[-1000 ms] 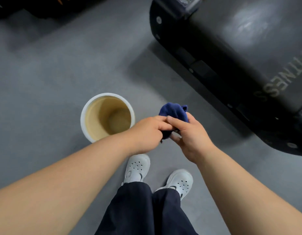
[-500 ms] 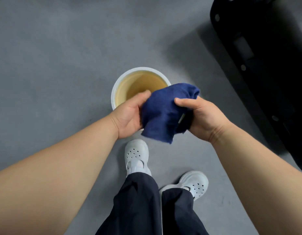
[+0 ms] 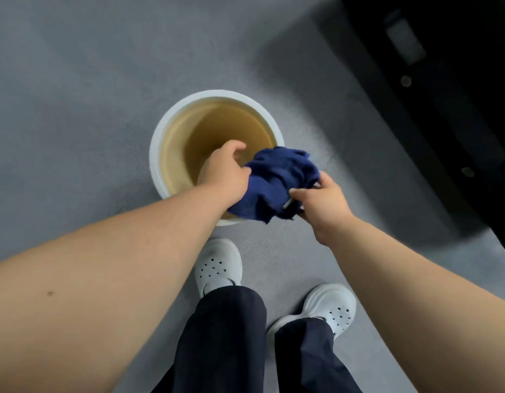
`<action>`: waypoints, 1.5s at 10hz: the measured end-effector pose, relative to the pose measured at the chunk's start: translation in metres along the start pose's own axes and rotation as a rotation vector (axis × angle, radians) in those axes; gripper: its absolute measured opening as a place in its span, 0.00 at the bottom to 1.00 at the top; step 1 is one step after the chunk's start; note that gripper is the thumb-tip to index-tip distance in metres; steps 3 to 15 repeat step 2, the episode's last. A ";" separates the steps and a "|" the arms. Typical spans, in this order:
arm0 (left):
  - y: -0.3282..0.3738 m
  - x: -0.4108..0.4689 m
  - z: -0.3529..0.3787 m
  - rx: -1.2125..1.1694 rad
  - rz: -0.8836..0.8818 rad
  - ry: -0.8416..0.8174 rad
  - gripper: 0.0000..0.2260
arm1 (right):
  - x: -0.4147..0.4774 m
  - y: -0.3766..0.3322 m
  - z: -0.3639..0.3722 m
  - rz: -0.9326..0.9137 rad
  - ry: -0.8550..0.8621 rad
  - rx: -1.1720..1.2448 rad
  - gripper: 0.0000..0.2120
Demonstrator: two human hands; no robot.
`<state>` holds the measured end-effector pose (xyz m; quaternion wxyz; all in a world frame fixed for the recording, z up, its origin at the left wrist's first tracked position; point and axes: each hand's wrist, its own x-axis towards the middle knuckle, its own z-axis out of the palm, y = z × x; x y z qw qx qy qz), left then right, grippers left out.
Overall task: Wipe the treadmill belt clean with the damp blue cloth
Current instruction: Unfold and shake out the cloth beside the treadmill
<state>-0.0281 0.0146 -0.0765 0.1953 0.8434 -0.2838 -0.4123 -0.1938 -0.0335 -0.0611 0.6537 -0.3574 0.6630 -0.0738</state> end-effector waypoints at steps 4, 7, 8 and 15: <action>0.013 -0.005 0.015 0.201 0.085 0.081 0.12 | 0.013 -0.002 -0.012 0.033 0.000 -0.248 0.23; 0.013 -0.005 0.015 0.201 0.085 0.081 0.12 | 0.013 -0.002 -0.012 0.033 0.000 -0.248 0.23; 0.013 -0.005 0.015 0.201 0.085 0.081 0.12 | 0.013 -0.002 -0.012 0.033 0.000 -0.248 0.23; 0.013 -0.005 0.015 0.201 0.085 0.081 0.12 | 0.013 -0.002 -0.012 0.033 0.000 -0.248 0.23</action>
